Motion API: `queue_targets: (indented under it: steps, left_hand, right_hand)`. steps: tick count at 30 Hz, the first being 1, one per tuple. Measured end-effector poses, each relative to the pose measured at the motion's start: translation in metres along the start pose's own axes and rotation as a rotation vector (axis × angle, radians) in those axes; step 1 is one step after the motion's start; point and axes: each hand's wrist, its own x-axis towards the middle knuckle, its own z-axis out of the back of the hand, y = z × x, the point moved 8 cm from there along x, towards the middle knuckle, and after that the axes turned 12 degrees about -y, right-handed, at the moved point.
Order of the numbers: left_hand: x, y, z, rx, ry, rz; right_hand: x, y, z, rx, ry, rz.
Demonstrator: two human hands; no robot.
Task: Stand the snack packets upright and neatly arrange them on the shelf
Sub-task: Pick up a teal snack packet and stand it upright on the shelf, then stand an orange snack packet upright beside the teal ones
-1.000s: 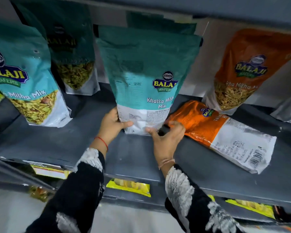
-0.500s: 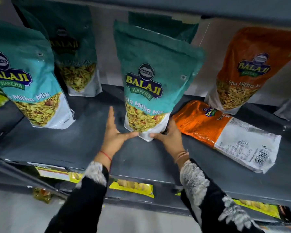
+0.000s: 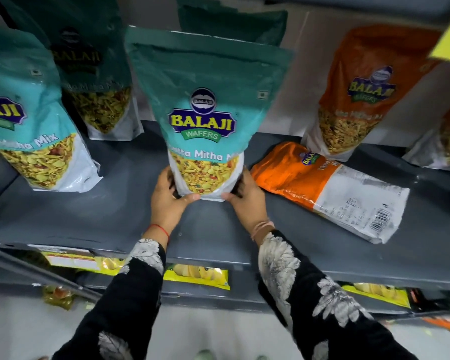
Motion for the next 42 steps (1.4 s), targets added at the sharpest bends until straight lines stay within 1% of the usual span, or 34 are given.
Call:
queue_targets:
  steps: [2,3,4,5,6,7,8,9,10,11,12,13,14,16,18,19,20,21,23,28,31,33,35,37,40,41,42]
  left_hand:
    - [-0.006,-0.004,0.0,0.027,0.02,0.011]
    - [-0.012,-0.006,0.004,0.055,-0.012,0.022]
    - [-0.023,-0.008,0.009,0.081,-0.092,0.037]
    - [-0.037,-0.011,0.018,0.097,-0.206,0.038]
    - [-0.058,-0.017,0.018,0.083,-0.308,0.028]
    - [-0.08,-0.022,0.008,0.046,-0.356,0.026]
    - [-0.102,-0.026,-0.013,0.003,-0.333,0.054]
    - [-0.122,-0.029,-0.045,-0.045,-0.239,0.124]
    - [-0.141,-0.034,-0.084,-0.111,-0.088,0.236]
    - [-0.163,-0.039,-0.128,-0.186,0.07,0.378]
    - [-0.183,-0.043,-0.168,-0.251,0.188,0.538]
    - [-0.198,-0.048,-0.202,-0.297,0.257,0.682]
    - [-0.208,-0.053,-0.228,-0.335,0.277,0.779]
    - [-0.215,-0.063,-0.259,-0.39,0.254,0.842]
    - [-0.216,-0.063,-0.265,-0.377,0.196,0.827]
    - [-0.218,-0.062,-0.262,-0.354,0.183,0.822]
    - [-0.221,-0.061,-0.257,-0.331,0.19,0.821]
    - [-0.225,-0.061,-0.252,-0.298,0.212,0.802]
    - [-0.23,-0.066,-0.242,-0.234,0.263,0.7]
    - [-0.2,-0.108,-0.233,-0.2,0.312,0.316]
    - [-0.154,-0.125,-0.249,-0.105,0.316,0.145]
    - [-0.123,-0.127,-0.264,-0.011,0.328,0.065]
    - [-0.098,-0.119,-0.275,0.139,0.334,0.008]
    - [-0.086,-0.102,-0.281,0.229,0.374,-0.003]
    - [-0.082,-0.086,-0.286,0.19,0.434,0.0]
    - [-0.083,-0.082,-0.286,0.158,0.441,0.018]
    - [-0.086,-0.081,-0.285,0.128,0.432,0.038]
  right_hand:
    - [-0.015,0.012,0.02,-0.048,-0.04,0.029]
    - [-0.02,0.022,0.041,-0.09,-0.094,0.099]
    - [-0.024,0.035,0.07,-0.14,-0.149,0.203]
    - [-0.024,0.047,0.1,-0.194,-0.2,0.305]
    - [-0.017,0.054,0.136,-0.271,-0.243,0.377]
    - [-0.001,0.055,0.173,-0.38,-0.27,0.398]
    - [0.019,0.051,0.207,-0.532,-0.264,0.362]
    - [0.044,0.039,0.237,-0.727,-0.212,0.289]
    - [0.065,0.023,0.256,-0.896,-0.113,0.217]
    - [0.082,0.007,0.269,-0.981,0.013,0.167]
    - [0.093,-0.007,0.275,-0.973,0.133,0.132]
    - [0.1,-0.018,0.279,-0.903,0.219,0.1]
    - [0.104,-0.027,0.282,-0.81,0.267,0.059]
    - [0.099,-0.039,0.277,-0.561,0.372,-0.054]
    - [0.077,-0.055,0.272,-0.323,0.544,-0.28]
    - [0.062,-0.06,0.272,-0.281,0.609,-0.406]
    - [0.049,-0.064,0.272,-0.267,0.642,-0.48]
    - [0.042,-0.065,0.275,-0.249,0.632,-0.492]
    - [0.027,-0.064,0.282,-0.148,0.563,-0.425]
    - [0.018,-0.048,0.306,0.091,0.18,-0.131]
    - [0.034,-0.039,0.308,0.201,0.004,-0.044]
    - [0.046,-0.038,0.304,0.222,-0.092,0.009]
    - [0.055,-0.042,0.299,0.188,-0.181,0.051]
    - [0.058,-0.056,0.292,0.15,-0.213,0.047]
    - [0.057,-0.064,0.287,0.146,-0.23,0.067]
    - [0.054,-0.061,0.289,0.147,-0.285,0.086]
    - [0.048,-0.058,0.295,0.106,-0.39,0.108]
